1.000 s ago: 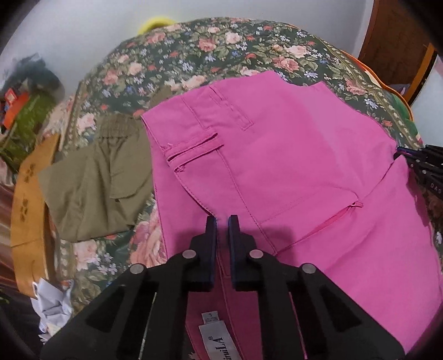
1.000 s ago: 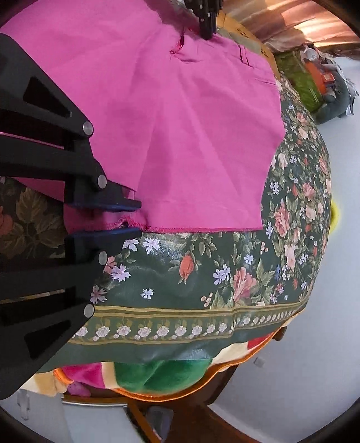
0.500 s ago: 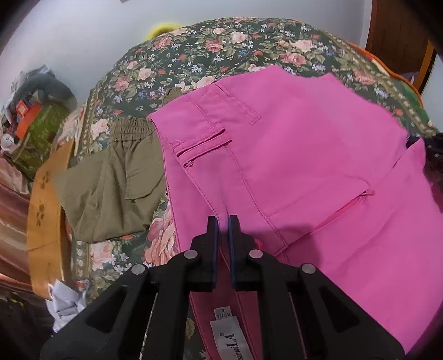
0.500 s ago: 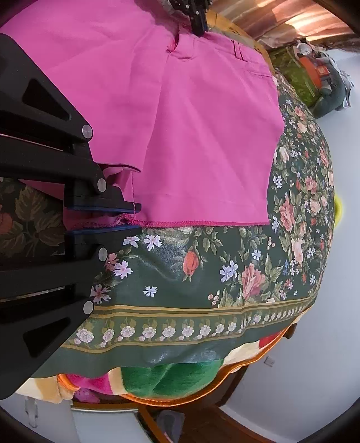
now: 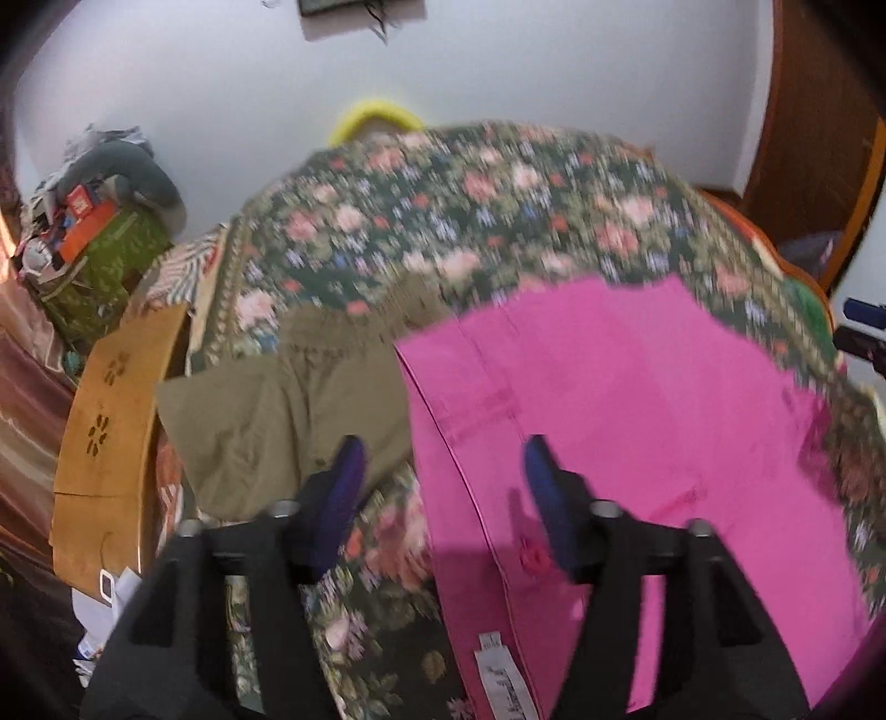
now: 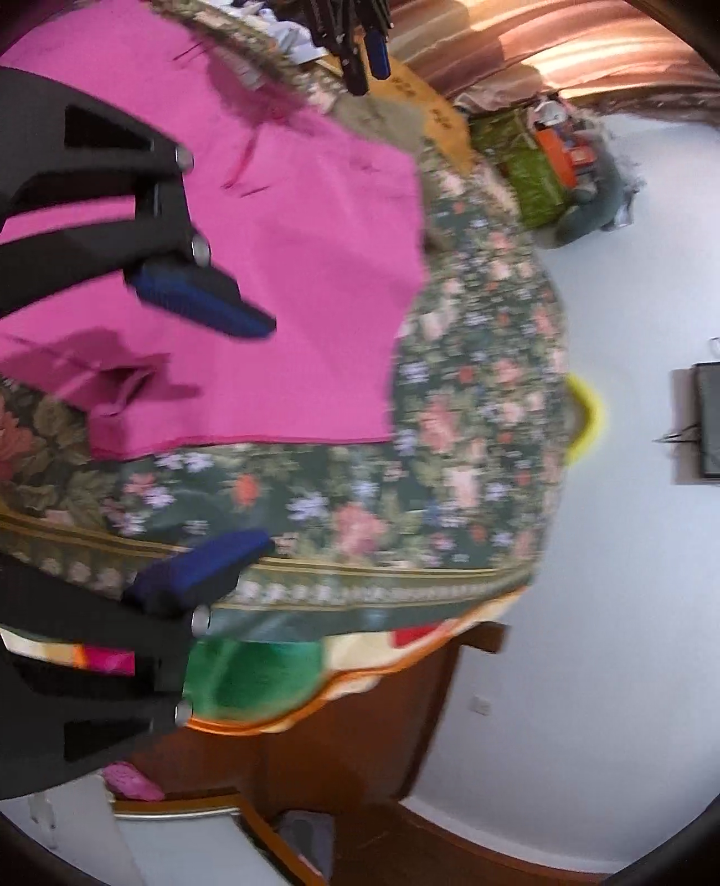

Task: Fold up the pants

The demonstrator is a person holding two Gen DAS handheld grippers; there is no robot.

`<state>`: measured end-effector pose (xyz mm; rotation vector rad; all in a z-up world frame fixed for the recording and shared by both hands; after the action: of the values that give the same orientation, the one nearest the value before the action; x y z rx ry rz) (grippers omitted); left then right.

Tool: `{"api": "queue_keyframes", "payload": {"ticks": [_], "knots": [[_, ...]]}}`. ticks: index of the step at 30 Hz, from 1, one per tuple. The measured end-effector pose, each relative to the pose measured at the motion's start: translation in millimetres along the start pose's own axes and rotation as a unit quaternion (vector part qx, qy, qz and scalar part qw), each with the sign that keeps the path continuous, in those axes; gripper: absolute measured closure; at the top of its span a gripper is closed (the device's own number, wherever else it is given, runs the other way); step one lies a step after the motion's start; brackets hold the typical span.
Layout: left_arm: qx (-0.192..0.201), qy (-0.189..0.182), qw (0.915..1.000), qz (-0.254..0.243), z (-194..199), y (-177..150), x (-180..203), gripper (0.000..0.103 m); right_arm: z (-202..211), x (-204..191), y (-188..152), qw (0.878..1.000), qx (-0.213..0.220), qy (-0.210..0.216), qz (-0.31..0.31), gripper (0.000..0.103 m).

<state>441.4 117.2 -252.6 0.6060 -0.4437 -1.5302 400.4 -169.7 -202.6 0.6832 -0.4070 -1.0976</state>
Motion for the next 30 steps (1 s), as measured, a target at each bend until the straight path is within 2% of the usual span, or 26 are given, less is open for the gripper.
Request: {"api": "queue_keyframes", "payload": {"ticks": [1, 2, 4, 5, 10, 14, 22, 27, 29, 30], "knots": [[0.007, 0.004, 1.0000, 0.004, 1.1, 5.4, -3.8, 0.027, 1.6, -1.7, 7.5, 1.000, 0.009, 0.000, 0.000, 0.019], [0.013, 0.009, 0.9998, 0.010, 1.0, 11.5, -8.6, 0.024, 1.5, -4.2, 16.5, 1.000, 0.018, 0.001, 0.001, 0.018], [0.016, 0.020, 0.9995, 0.020, -2.8, 19.9, -17.3, 0.008, -4.8, -7.4, 27.4, 1.000, 0.021, -0.001, 0.004, 0.018], [0.016, 0.024, 0.9992, 0.026, -6.7, 24.1, -21.5, 0.007, -10.8, -9.4, 32.7, 1.000, 0.018, -0.001, 0.007, 0.018], [-0.009, 0.029, 0.9990, 0.034, -37.0, 30.6, -31.9, 0.006, -49.6, -15.2, 42.8, 1.000, -0.006, 0.008, 0.000, 0.018], [-0.029, 0.016, 0.9987, 0.039, -63.9, 27.5, -32.1, 0.006, -81.6, -14.5, 41.9, 0.999, -0.032, 0.007, -0.011, 0.018], [-0.072, -0.033, 0.9944, 0.070, -113.8, 17.0, -22.7, 0.006, -158.4, -5.1, 34.7, 0.994, -0.096, 0.002, -0.053, 0.020], [-0.082, -0.066, 0.9908, 0.086, -127.2, 18.9, -15.1, 0.006, -184.6, 3.9, 33.0, 0.991, -0.120, -0.018, -0.051, 0.021], [-0.081, -0.075, 0.9905, 0.081, -131.2, 20.2, -11.0, 0.010, -186.6, -0.9, 35.5, 0.993, -0.111, -0.021, -0.026, 0.028], [-0.081, -0.081, 0.9904, 0.078, -132.4, 20.2, -9.0, 0.014, -187.5, -4.4, 35.0, 0.994, -0.110, -0.019, -0.014, 0.038]]}}
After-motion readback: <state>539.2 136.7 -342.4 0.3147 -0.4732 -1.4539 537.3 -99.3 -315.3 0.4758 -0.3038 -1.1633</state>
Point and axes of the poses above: each gripper's, at about its wrist camera, not at the fingertips, and z roughly against the way its jaws point, x to its right, y to its top, the point moved 8 cm from there along -z, roughly the way its jaws point, and after that the axes turned 1 degree about x, right-handed, at the moved point
